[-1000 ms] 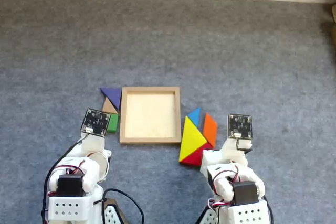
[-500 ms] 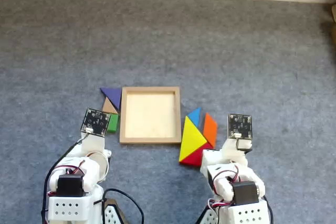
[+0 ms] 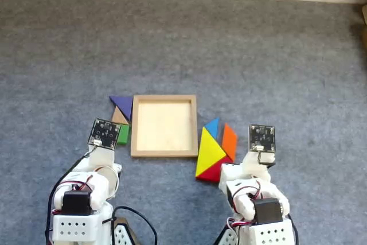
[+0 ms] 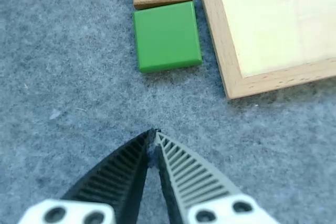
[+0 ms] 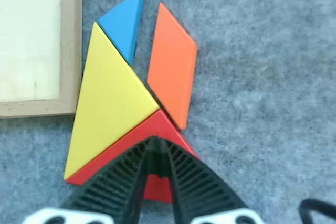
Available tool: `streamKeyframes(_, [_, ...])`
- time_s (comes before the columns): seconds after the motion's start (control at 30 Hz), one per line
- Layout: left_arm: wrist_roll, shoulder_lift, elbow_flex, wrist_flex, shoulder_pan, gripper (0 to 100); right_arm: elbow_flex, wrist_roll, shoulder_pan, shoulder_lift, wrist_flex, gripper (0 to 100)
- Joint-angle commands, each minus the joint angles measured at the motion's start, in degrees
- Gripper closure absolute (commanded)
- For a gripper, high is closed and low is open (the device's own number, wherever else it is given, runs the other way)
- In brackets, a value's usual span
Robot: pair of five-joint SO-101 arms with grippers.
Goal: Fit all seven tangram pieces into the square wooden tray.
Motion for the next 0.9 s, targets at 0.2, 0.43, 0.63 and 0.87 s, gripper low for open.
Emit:
streamKeyframes(0.2, [-0.5, -1.8, 1.1, 0.4, 0.4, 99, 3.7, 0.5, 2.9, -0.9, 0.5, 99.3])
streamKeyframes(0.43, [-0.5, -1.8, 1.1, 0.4, 0.4, 99, -11.7, 0.6, 7.4, -0.7, 0.5, 99.3])
streamKeyframes(0.63, [-0.5, -1.8, 1.1, 0.4, 0.4, 99, -21.2, 0.6, 7.4, -0.7, 0.5, 99.3])
streamKeyframes(0.87, [-0.5, -1.8, 1.1, 0.4, 0.4, 99, -28.3, 0.5, 5.2, 3.9, 0.5, 99.4])
